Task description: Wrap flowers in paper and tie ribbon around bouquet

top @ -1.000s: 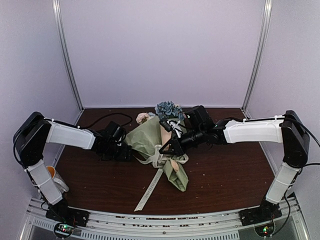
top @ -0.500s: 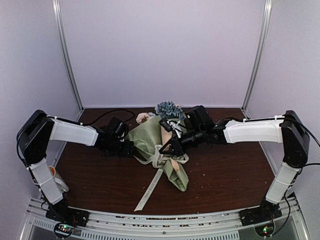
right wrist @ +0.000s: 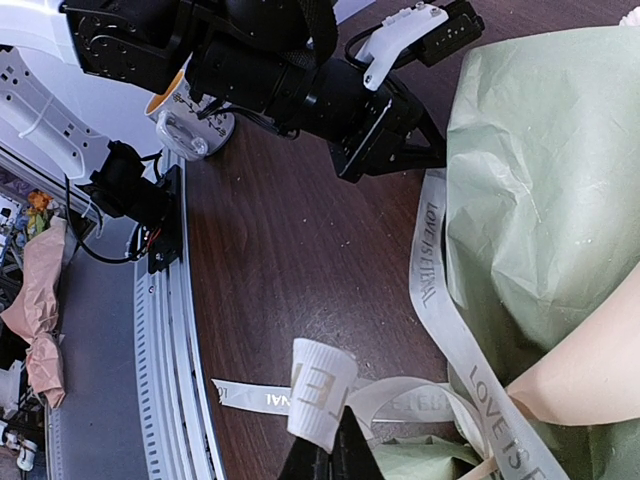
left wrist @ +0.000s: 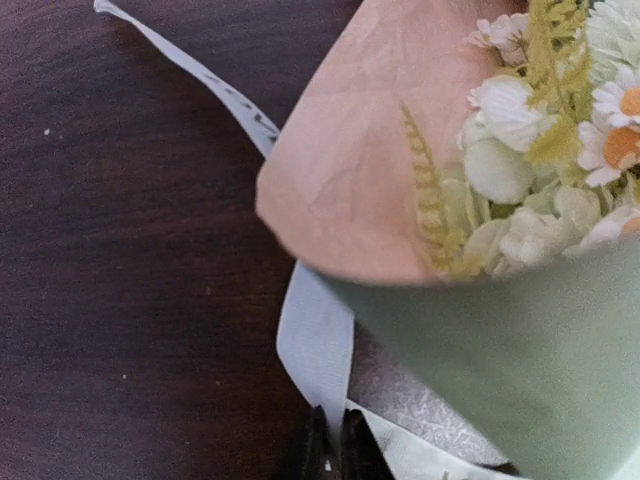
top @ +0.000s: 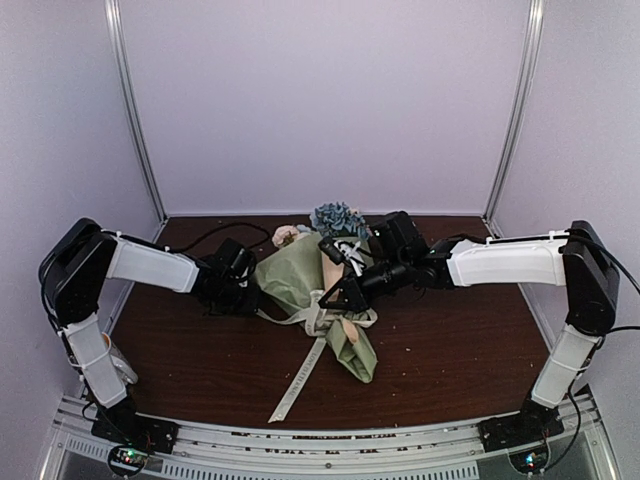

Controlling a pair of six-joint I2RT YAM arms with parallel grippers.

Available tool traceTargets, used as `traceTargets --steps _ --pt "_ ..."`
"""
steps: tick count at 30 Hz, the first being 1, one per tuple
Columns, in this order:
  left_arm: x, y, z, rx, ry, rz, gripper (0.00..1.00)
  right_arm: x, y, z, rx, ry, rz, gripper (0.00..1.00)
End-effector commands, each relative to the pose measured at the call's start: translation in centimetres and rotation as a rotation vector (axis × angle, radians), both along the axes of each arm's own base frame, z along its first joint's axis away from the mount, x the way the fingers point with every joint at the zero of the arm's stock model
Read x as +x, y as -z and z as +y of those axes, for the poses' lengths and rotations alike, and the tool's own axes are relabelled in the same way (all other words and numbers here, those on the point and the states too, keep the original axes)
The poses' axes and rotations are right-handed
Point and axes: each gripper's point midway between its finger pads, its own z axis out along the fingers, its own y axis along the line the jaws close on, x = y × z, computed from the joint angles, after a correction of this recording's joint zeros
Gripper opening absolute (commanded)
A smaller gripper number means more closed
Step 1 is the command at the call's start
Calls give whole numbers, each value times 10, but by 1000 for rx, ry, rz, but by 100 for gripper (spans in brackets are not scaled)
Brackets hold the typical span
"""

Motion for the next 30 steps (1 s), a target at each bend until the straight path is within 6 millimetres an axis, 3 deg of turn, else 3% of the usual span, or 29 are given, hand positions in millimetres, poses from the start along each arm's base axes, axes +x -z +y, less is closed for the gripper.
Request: traceTargets --steps 1,7,12,15,19,26,30 --pt "1 7 7 -7 -20 5 4 3 -8 -2 13 4 -20 0" --pt "-10 -4 13 -36 -22 -26 0 4 -9 -2 11 10 -18 0" --pt "-25 -40 17 -139 -13 -219 0 7 -13 -1 22 16 -24 0" --pt "-38 -77 8 -157 55 -383 0 11 -11 -2 18 27 -14 0" --pt "-67 -141 -27 -81 264 -620 0 20 -10 -3 18 53 -4 0" --pt "-137 -261 -97 -152 690 -955 0 44 -14 -8 19 113 1 0" --pt "-181 -308 -136 -214 971 -1076 0 57 -15 -10 24 135 10 0"
